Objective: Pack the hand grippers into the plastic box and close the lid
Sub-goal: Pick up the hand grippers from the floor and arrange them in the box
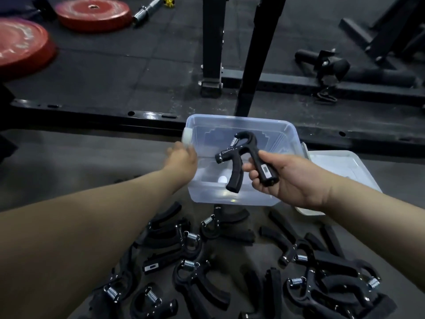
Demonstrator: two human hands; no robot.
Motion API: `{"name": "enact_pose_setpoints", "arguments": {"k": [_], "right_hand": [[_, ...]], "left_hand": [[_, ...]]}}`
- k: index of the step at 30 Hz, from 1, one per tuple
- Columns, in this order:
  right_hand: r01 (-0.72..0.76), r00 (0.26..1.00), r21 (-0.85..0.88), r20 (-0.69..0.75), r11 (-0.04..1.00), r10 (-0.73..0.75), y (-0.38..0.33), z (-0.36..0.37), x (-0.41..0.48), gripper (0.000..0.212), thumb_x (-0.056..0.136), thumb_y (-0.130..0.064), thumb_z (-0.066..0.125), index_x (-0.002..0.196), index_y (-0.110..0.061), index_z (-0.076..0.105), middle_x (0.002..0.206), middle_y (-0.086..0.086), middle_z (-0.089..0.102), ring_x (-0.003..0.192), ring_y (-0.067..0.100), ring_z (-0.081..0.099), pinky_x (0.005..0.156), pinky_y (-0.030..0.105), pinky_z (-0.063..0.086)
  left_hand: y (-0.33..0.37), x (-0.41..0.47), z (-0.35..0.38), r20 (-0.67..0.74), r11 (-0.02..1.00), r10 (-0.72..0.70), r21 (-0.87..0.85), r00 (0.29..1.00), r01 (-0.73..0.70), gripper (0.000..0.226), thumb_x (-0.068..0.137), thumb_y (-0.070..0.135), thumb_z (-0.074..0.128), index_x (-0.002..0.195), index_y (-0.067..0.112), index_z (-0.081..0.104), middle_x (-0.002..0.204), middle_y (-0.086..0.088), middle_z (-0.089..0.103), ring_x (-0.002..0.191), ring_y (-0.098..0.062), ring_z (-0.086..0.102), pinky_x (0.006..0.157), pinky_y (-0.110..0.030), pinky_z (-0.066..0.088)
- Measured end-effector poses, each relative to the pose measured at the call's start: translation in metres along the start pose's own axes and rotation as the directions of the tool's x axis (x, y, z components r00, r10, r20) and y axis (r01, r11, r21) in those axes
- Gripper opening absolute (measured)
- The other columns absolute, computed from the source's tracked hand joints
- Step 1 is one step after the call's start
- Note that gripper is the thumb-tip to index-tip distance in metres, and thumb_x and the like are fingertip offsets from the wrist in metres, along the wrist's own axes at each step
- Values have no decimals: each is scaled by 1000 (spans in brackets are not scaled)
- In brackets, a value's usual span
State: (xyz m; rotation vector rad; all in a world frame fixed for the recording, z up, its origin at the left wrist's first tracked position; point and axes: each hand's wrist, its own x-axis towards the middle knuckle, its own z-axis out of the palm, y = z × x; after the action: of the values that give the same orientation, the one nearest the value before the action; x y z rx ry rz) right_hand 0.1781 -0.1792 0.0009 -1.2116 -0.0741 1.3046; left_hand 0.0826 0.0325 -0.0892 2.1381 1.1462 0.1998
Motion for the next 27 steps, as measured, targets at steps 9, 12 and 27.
{"name": "enact_pose_setpoints", "arguments": {"k": [9,12,27], "right_hand": [[-216,928,-491,-371,844,21,-9,9,87,26,104,-14,34,108,1,55,96,23,73,70,27,67,59,30,46],[-347,900,-551,-422,759,105,-5,7,111,34,103,-8,27,92,-3,58,89,18,68,68,21,61,58,24,35],[-410,911,-783,-379,468,165,23,24,170,29,99,1,42,74,-15,43,79,3,48,65,13,49,61,26,50]], "left_hand": [[-1,11,-3,73,996,-64,67,995,59,19,97,16,37,110,2,42,105,-14,46,86,-26,47,72,-33,36],[-2,11,0,39,999,-8,35,999,7,31,95,20,41,118,0,44,108,-17,47,94,-28,49,77,-35,37],[-3,7,2,4,998,4,58,1000,-4,27,97,20,39,119,5,40,122,-20,49,106,-39,53,79,-38,41]]}}
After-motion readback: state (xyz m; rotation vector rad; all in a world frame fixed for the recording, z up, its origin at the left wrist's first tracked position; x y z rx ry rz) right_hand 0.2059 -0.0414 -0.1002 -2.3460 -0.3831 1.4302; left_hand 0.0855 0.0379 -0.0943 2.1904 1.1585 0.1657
